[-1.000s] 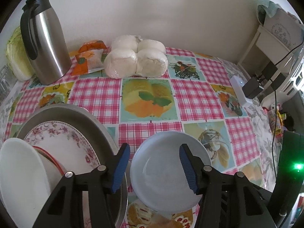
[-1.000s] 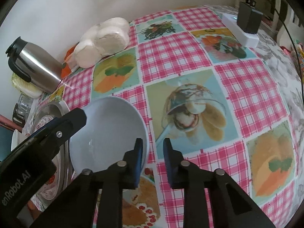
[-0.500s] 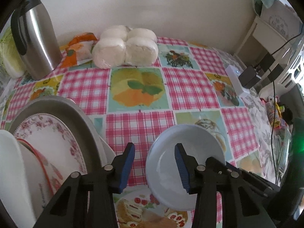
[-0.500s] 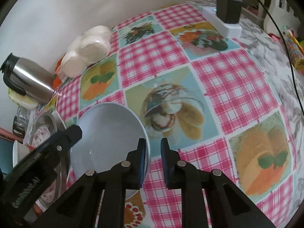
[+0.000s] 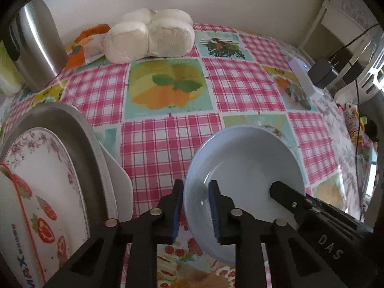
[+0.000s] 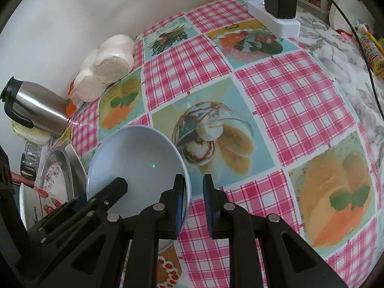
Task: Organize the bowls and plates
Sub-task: 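Lift the light blue bowl with both tools and carry it over the basin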
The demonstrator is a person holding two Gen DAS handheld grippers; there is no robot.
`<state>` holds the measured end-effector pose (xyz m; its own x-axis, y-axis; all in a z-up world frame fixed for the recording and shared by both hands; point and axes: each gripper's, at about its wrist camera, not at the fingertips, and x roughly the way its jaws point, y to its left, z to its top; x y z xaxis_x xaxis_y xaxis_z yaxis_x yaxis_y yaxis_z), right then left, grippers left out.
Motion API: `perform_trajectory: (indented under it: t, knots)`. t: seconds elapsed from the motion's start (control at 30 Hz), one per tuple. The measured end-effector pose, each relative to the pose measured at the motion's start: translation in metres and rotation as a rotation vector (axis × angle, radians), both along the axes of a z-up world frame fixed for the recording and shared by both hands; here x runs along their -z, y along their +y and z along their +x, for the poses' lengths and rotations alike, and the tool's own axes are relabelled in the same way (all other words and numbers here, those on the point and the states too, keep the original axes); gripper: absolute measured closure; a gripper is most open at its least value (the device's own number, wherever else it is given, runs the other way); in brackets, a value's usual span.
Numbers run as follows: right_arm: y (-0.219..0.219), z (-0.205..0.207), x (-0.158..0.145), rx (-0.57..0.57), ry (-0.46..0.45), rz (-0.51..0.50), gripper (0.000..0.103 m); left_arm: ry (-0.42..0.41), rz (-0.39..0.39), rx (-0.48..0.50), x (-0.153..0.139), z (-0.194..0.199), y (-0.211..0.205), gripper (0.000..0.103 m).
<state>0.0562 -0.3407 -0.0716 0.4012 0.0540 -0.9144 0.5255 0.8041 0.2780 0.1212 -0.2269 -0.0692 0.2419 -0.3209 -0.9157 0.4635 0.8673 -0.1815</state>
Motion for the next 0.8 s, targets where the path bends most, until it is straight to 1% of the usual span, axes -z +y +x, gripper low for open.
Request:
perform_trajectory:
  t: [0.13, 0.23, 0.33, 0.53, 0.63, 0.8]
  knots:
    - [0.0, 0.0, 0.001, 0.005, -0.006, 0.014, 0.086, -0.009, 0.014, 0.012, 0.002, -0.001, -0.001, 0.084]
    - [0.001, 0.0, 0.0, -0.004, 0.002, 0.009, 0.086, -0.008, 0.01, 0.015, 0.001, -0.001, -0.001, 0.085]
    - [0.003, 0.002, 0.003, -0.012, -0.009, 0.054, 0.088, -0.017, 0.011, 0.024, -0.001, -0.001, -0.002, 0.085]
    - [0.001, -0.001, 0.0, -0.011, -0.001, 0.046, 0.088, -0.021, 0.003, 0.031, -0.006, -0.003, -0.004, 0.085]
    - [0.0, -0.003, -0.007, -0.017, -0.015, 0.044, 0.088, -0.038, -0.007, 0.032, -0.016, -0.004, -0.003, 0.085]
    - [-0.001, -0.006, -0.026, -0.02, -0.058, 0.039, 0.088, -0.077, -0.05, 0.019, -0.044, -0.004, 0.003, 0.085]
